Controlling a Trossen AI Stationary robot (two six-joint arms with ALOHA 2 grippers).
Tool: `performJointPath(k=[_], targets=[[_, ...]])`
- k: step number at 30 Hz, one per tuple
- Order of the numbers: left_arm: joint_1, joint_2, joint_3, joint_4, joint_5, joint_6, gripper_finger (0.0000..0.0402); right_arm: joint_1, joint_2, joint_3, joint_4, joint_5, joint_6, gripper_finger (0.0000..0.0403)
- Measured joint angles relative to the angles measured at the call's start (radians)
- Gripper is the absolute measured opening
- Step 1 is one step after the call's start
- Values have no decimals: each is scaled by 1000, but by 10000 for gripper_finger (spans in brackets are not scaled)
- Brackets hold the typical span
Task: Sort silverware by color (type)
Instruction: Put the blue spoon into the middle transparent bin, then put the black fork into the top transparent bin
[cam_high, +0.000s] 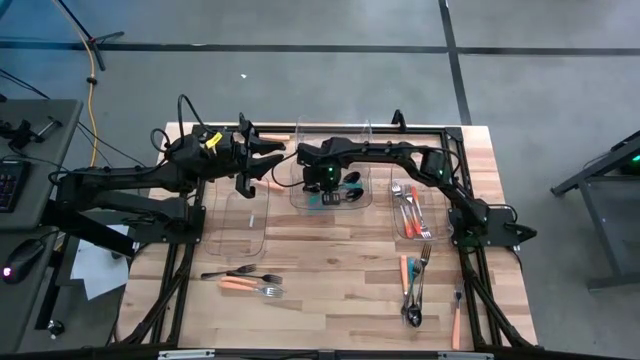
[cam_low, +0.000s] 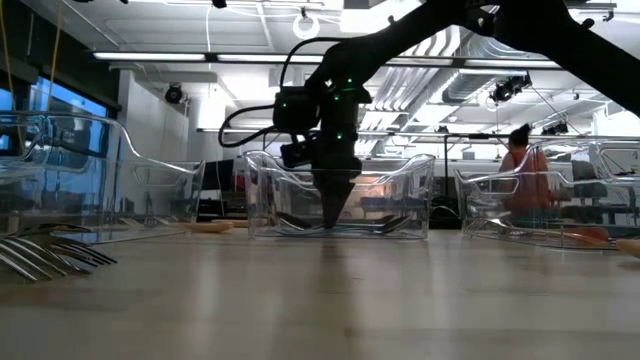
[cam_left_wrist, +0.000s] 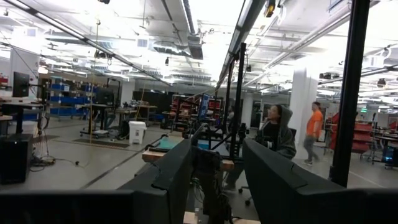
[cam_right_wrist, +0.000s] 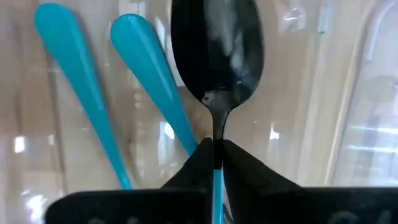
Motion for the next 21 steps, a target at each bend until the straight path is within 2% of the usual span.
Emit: performJointPath(k=[6,10,16,21], targets=[[0,0,0,0,0,0,133,0,5,27,-18,-3,23,102],[0,0,0,0,0,0,133,0,5,92,-38,-9,8,142],[0,0,0,0,0,0,133,-3,5,239,-132,-23,-11,153],[0,0,0,-1,0,1,133,-23,-9,344,-247,-134,25,153]])
